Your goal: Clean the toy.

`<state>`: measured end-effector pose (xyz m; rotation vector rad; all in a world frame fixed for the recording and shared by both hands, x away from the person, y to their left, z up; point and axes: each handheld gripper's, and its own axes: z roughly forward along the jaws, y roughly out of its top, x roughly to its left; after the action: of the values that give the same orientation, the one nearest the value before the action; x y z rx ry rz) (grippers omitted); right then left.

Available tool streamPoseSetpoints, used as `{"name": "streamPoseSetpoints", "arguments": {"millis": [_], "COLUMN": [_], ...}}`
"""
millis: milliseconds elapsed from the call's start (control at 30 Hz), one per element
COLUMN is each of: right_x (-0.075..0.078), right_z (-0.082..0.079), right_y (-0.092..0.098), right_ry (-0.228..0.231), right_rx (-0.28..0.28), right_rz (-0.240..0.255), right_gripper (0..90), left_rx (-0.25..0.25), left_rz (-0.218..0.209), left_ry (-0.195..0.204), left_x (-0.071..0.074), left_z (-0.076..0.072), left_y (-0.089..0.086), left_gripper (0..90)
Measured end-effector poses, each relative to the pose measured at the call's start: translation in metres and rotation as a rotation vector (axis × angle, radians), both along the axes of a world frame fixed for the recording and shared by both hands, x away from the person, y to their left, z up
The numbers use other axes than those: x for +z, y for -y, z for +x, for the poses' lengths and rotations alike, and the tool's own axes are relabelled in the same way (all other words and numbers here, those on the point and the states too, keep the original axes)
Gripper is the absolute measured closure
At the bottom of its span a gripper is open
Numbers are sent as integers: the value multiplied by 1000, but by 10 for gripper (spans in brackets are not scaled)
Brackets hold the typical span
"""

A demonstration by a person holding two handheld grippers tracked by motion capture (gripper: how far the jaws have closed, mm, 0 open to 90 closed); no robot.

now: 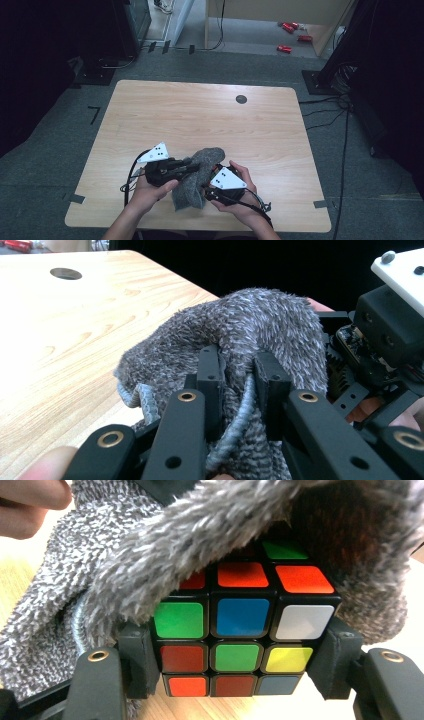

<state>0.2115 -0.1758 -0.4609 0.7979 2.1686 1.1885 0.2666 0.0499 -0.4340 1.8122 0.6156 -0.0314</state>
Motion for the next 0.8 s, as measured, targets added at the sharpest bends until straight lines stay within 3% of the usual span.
{"name": "streamPoseSetpoints", "arguments": {"millis": [200, 300, 533, 667, 800], "right_x": [-2, -2, 1, 2, -1], "right_z": [1, 0, 0, 1, 2], "right_y": [-1, -1, 1, 3, 2], "right_ry": [-5, -4, 5, -5, -9], "right_rx": [3, 1, 2, -1, 1], "right_rz": [-7, -7, 1, 12, 7], "right_gripper": [344, 345, 345, 344, 344], "left_rx": [-71, -69, 11, -5, -60], "left_rz": [-4, -12, -20, -23, -13], "left_ry": [31, 18, -22, -10, 16], "left_x": [0, 0, -3, -3, -1], "left_z": [-8, -5, 7, 3, -6], "left_y": [12, 8, -9, -5, 9], "left_gripper": [773, 769, 776, 786, 780]}}
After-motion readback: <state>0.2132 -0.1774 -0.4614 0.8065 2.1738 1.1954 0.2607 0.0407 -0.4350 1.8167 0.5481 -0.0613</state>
